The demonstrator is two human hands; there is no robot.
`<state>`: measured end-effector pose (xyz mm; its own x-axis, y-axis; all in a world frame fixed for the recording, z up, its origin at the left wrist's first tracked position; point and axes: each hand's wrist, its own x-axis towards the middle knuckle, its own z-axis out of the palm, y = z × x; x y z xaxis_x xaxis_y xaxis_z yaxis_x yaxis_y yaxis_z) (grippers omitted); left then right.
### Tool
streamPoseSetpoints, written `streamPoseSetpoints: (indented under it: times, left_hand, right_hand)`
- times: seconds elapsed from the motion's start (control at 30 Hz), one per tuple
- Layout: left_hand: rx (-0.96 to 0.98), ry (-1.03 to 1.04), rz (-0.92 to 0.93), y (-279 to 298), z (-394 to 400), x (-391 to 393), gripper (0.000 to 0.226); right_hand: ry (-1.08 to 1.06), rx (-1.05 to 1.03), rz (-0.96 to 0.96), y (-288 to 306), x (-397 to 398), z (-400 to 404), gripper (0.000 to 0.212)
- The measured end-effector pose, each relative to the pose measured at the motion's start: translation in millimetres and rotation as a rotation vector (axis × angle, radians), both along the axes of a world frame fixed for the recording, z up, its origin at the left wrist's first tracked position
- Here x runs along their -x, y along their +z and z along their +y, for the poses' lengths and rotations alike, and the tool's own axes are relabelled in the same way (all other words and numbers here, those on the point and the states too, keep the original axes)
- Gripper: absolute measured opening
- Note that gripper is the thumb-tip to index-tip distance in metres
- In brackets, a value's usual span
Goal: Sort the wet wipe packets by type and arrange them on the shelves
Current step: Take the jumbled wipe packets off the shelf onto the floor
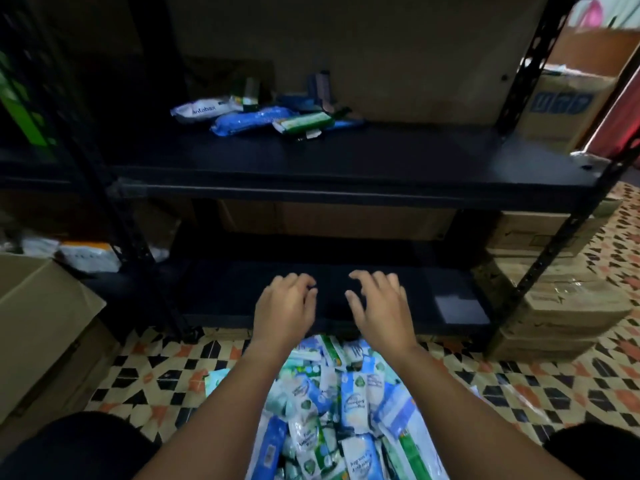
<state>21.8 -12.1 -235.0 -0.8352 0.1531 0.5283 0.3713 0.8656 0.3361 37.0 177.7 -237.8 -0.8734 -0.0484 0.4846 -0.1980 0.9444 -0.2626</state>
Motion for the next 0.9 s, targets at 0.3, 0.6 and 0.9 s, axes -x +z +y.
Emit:
streamPoseSetpoints:
  times: [0.3, 0.6, 0.9]
  left_hand:
    - [0.029, 0.027, 0.328, 157, -12, 104, 0.016]
    - [0.26, 0.158, 0.048, 198, -21, 212, 0.059]
    - [0.374, 0.113, -0.052, 206, -4, 302, 0.103]
  right_hand:
    - [0.019, -0.001, 0.357, 148, 105, -22, 0.027]
    - [-0.089, -0.023, -0.012, 201, 213, -25, 0.055]
    - [-0.055, -0.019, -0.2, 203, 317, 1, 0.073]
